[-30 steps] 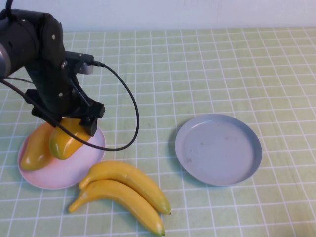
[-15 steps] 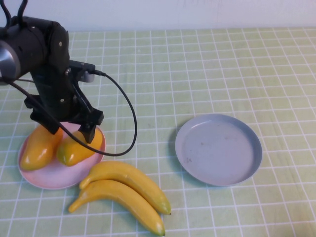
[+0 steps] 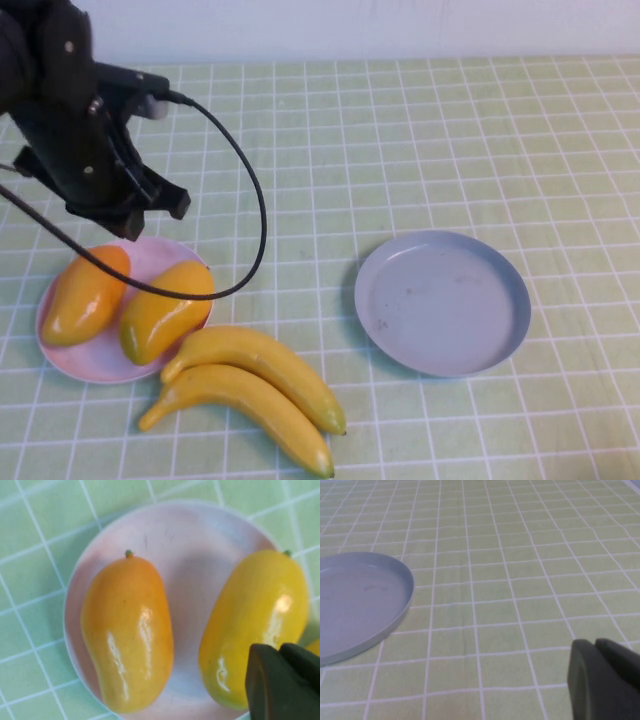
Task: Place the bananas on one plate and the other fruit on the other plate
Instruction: Put another type of fruit in the right plate
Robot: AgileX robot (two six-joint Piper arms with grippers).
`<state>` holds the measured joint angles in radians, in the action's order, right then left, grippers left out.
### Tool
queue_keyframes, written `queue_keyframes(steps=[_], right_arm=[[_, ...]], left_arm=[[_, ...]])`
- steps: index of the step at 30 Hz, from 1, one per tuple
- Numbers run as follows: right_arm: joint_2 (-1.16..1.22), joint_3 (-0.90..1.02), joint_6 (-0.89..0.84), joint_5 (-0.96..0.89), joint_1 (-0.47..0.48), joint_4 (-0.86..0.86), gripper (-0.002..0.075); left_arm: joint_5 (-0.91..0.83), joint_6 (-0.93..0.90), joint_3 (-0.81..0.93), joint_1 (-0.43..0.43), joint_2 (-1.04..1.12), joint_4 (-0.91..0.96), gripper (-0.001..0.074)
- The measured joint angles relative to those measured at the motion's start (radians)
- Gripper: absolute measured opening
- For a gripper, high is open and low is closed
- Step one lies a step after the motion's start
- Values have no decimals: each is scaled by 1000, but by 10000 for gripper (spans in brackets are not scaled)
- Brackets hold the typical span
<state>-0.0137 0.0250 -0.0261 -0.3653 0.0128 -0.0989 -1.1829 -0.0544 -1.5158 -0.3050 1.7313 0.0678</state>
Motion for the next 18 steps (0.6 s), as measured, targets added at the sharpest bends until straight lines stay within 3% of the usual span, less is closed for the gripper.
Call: queue_keyframes(steps=[5, 18], right_arm=[[0, 0, 0, 0, 0, 0, -17], [0, 0, 0, 0, 0, 0, -17]], left_arm=[[101, 11, 123, 0, -211, -42, 3], [480, 29, 701, 0, -804, -100, 1]])
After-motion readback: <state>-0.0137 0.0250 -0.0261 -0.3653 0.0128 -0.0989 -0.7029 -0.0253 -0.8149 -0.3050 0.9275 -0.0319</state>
